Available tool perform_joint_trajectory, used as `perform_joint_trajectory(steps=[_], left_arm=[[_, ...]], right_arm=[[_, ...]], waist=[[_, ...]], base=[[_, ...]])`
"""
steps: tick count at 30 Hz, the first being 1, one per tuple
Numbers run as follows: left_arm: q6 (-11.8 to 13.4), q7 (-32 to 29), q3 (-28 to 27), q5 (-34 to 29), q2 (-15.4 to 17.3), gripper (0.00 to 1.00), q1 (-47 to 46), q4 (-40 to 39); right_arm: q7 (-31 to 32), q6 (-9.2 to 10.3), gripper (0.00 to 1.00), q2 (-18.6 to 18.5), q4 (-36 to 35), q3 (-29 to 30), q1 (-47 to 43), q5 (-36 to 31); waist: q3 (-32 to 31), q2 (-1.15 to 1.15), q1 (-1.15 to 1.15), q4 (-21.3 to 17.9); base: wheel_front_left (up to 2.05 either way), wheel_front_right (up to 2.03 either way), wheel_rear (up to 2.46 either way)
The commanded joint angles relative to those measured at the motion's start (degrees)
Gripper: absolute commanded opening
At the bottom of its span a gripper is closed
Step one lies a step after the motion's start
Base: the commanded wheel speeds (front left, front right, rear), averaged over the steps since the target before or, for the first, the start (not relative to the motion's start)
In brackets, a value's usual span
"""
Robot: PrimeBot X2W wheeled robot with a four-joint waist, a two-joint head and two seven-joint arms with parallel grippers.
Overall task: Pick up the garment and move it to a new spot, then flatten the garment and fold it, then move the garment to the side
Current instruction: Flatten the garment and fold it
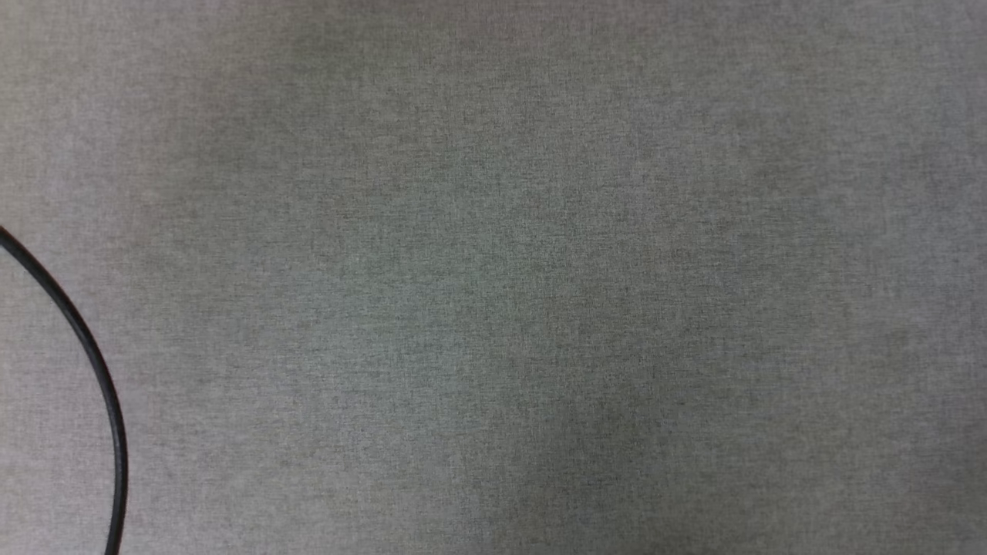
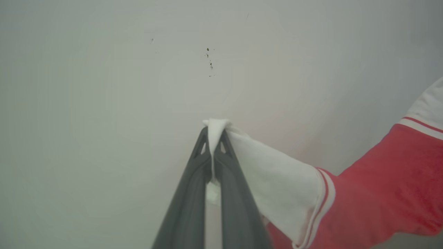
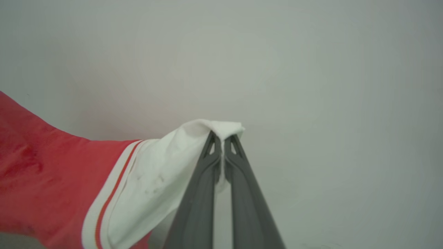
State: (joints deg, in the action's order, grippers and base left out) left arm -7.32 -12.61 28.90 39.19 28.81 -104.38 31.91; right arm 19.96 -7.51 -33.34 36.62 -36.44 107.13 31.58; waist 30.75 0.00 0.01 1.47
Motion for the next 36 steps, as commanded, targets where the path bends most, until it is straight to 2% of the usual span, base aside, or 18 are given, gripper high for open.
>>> perform_joint_trajectory(steps=[1, 8, 14, 17, 21, 28, 36], left_arm=[[-0.1, 0.7, 0.3, 0.6, 0.0, 0.00, 0.0, 1.0], [-0.1, 5.5, 4.1, 3.2, 1.4, 0.00, 6.3, 2.7], [-0.1, 10.6, 6.8, 5.6, 4.4, 0.00, 17.5, 1.0], [-0.1, 12.8, 7.0, 7.2, 5.9, 0.00, 24.9, -0.4], [1.1, 15.7, 6.6, 9.1, 8.4, 0.00, 35.4, -3.8], [6.9, 19.3, 5.9, 13.7, 13.4, 0.00, 58.2, -13.7], [16.0, 24.1, 4.6, 19.2, 19.4, 0.00, 85.1, -26.0]], right_arm=[[-0.7, 0.04, 0.00, 0.8, 1.1, -0.6, 0.0, 0.1], [-4.4, 0.04, 0.00, 2.2, 3.6, -5.5, -6.6, 3.4], [-9.1, 0.04, 0.00, 2.8, 2.4, -10.1, -16.1, 8.1], [-10.9, 0.04, 0.00, 1.7, 0.8, -13.2, -21.4, 10.3], [-12.8, 0.04, 0.00, -0.1, -1.8, -16.5, -29.0, 13.6], [-15.6, 0.04, 0.00, -4.9, -7.5, -19.9, -42.6, 18.7], [-15.1, 0.04, 0.00, -12.0, -13.8, -22.1, -59.7, 22.8]], waist=[[0.3, 0.00, -0.01, 0.1], [0.2, 0.00, -0.01, -0.2], [-2.7, 0.00, -0.01, -1.0], [-5.0, 0.00, -0.01, -1.4], [-8.7, 0.00, -0.01, -1.9], [-15.6, 0.00, -0.01, -2.6], [-21.5, 0.00, -0.01, -3.4]], base=[[0.00, 0.00, 0.00], [0.00, 0.00, 0.00], [0.00, 0.00, 0.00], [0.00, 0.00, 0.00], [0.00, 0.00, 0.00], [0.00, 0.00, 0.00], [0.00, 0.00, 0.00]])
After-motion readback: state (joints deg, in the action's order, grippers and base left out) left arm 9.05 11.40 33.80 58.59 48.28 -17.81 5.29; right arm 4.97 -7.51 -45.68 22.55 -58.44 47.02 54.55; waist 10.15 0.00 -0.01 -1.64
